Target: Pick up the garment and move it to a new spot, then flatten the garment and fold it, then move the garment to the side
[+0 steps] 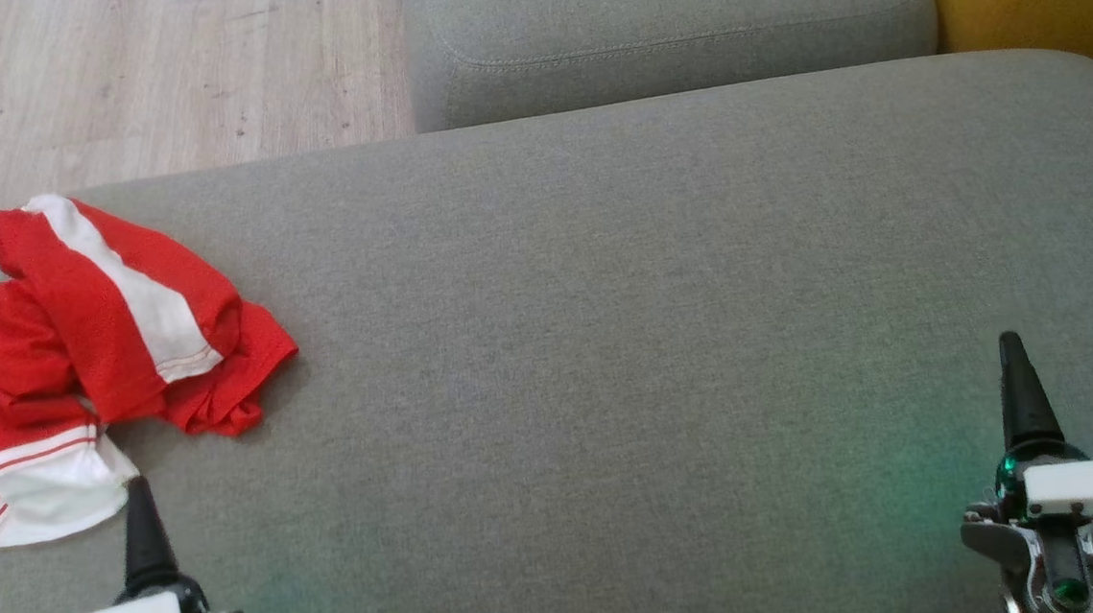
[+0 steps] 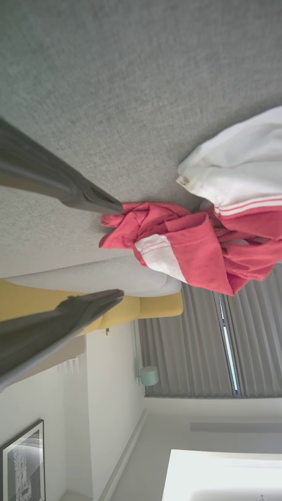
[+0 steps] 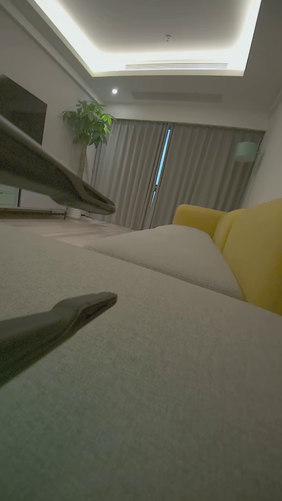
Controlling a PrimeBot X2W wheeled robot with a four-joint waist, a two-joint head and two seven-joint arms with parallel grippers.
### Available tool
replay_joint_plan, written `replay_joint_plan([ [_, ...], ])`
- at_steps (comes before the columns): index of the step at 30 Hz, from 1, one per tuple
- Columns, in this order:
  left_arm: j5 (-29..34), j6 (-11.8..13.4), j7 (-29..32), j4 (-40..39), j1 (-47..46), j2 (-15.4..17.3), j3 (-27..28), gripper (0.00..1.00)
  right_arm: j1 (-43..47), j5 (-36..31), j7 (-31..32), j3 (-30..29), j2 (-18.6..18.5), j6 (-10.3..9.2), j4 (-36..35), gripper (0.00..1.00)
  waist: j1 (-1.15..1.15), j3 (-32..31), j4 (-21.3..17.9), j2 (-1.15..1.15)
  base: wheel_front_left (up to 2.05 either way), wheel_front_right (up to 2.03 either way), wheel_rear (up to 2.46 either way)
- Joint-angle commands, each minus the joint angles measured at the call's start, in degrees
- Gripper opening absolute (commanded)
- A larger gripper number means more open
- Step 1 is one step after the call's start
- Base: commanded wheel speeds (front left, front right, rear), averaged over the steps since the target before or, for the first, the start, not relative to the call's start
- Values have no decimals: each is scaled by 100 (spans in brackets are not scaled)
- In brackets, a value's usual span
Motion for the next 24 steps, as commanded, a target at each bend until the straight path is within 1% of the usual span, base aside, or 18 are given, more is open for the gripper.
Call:
replay_joint_plan([
  [1, 164, -12, -76, -299, -290, 33, 162, 100, -307, -296, -92, 59, -25, -1, -289, 100, 0, 2, -4, 0, 0, 0, 0],
  [8, 589, -14, -195, -592, -314, 35, 221, 100, -323, -1187, -210, 126, -27, -1, -575, 100, 0, 12, -28, 0, 0, 0, 0],
  [15, 1190, -17, -314, -907, -284, 37, 122, 100, -305, -1867, -328, 289, -29, -2, -782, 100, 0, 25, -63, 0, 0, 0, 0],
  [19, 1646, -1, -382, -1083, -262, 38, 6, 100, -298, -2275, -396, 396, -31, -2, -859, 100, 0, 33, -79, 0, 0, 0, 0],
  [24, 2248, 79, -467, -1272, -225, 40, -185, 100, -292, -2791, -481, 507, -32, -2, -920, 100, 0, 37, -89, 0, 0, 0, 0],
])
